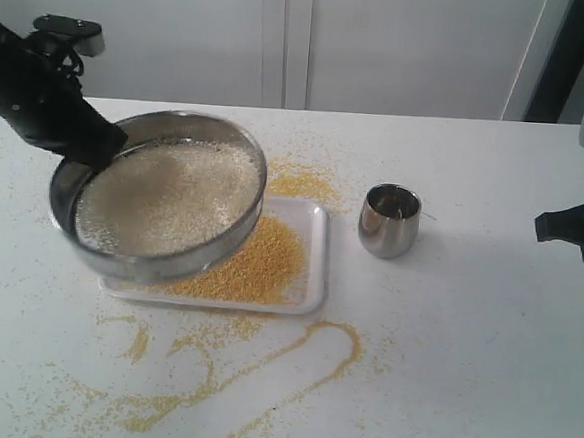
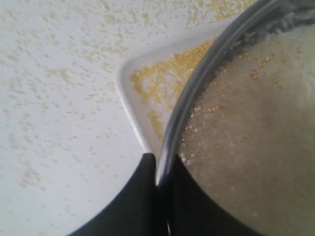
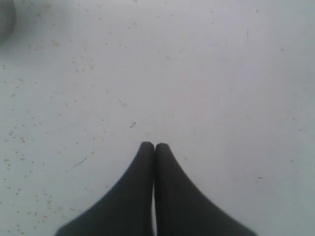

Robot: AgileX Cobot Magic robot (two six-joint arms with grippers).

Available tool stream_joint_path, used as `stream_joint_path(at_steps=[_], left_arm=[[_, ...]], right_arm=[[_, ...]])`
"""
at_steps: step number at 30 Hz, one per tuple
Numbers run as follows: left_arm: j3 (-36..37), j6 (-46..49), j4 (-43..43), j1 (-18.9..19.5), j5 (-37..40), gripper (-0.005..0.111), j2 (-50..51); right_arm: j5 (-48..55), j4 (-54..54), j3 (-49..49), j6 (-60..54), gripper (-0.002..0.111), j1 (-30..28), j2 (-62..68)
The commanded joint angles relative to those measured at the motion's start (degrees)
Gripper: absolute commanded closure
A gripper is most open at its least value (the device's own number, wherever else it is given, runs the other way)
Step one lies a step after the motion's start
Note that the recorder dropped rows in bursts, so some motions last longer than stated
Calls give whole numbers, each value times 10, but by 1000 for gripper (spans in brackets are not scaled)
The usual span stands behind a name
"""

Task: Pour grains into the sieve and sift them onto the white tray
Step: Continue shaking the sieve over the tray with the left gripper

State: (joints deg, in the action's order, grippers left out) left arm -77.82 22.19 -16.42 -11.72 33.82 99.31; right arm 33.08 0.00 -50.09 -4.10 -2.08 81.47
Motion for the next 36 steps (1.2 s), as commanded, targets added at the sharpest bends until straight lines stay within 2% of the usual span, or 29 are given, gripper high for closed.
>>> stream_joint_path(at_steps=[1,3,4,5,8,9,10,12,13,14,15,16,17,19,20,21,22,23,24,25,26,28,29,30,31,32,33,36], left_arm=[[4,26,22,-16,25,107,-10],[4,-146,-1,6,-27,107,-10],[4,-151,-30,10,-30,107,-10],[4,-98,-69,10,-21,107,-10],[-3,159,-145,2,61,107,-8],[-3,184,-142,3,77,107,-6],[-3,138,-132,10,71,107,-5],[0,-82,-121,33,24,107,-3],[0,-124,-124,38,20,107,-1],[-1,-85,-125,32,33,107,-1],[-3,139,-129,1,84,107,-9],[-3,211,-112,-10,103,107,-12],[-3,78,-39,-16,51,107,-12],[-3,-175,16,4,-19,107,-9],[-3,-107,-5,1,-8,107,-9],[-3,157,-60,-17,54,107,-11],[-3,231,-66,-22,83,107,-11],[-3,119,-56,-19,55,107,-9],[-2,-75,-44,-5,8,107,-7],[0,-191,-49,1,-10,107,-4],[-2,-115,-62,-2,-4,107,-3],[-5,193,-71,-22,84,107,-5],[-4,136,-49,-20,77,107,-5],[-2,-65,7,-6,32,107,-4],[0,-173,29,1,18,107,-3],[0,-222,37,4,13,107,-3],[0,-160,28,2,19,107,-3],[0,160,-5,-16,85,107,-9]], right_arm=[[-7,0,3,0,108,-2,-4],[-7,0,3,0,108,-2,-4],[-7,0,3,0,108,-2,-4],[-7,0,3,0,108,-2,-4],[-7,0,3,0,108,-2,-4],[-7,0,3,0,108,-2,-4],[-7,0,3,0,108,-2,-4],[-7,0,3,0,108,-2,-4],[-7,0,3,0,108,-2,-4],[-7,0,3,0,108,-2,-4],[-7,0,3,0,108,-2,-4],[-7,0,3,0,108,-2,-4],[-7,0,3,0,108,-2,-4],[-7,0,3,0,108,-2,-4],[-7,0,3,0,108,-2,-4],[-7,0,3,0,108,-2,-4],[-7,0,3,0,108,-2,-4],[-11,0,3,0,108,-2,-4],[-11,0,3,0,108,-2,-4],[-11,0,3,0,108,-2,-4],[-11,0,3,0,108,-2,-4],[-12,0,3,0,108,-2,-4],[-12,0,3,0,108,-2,-4],[-12,0,3,0,108,-2,-4],[-12,0,3,0,108,-2,-4],[-12,0,3,0,108,-2,-4],[-12,0,3,0,108,-2,-4],[-12,0,3,0,108,-2,-4]])
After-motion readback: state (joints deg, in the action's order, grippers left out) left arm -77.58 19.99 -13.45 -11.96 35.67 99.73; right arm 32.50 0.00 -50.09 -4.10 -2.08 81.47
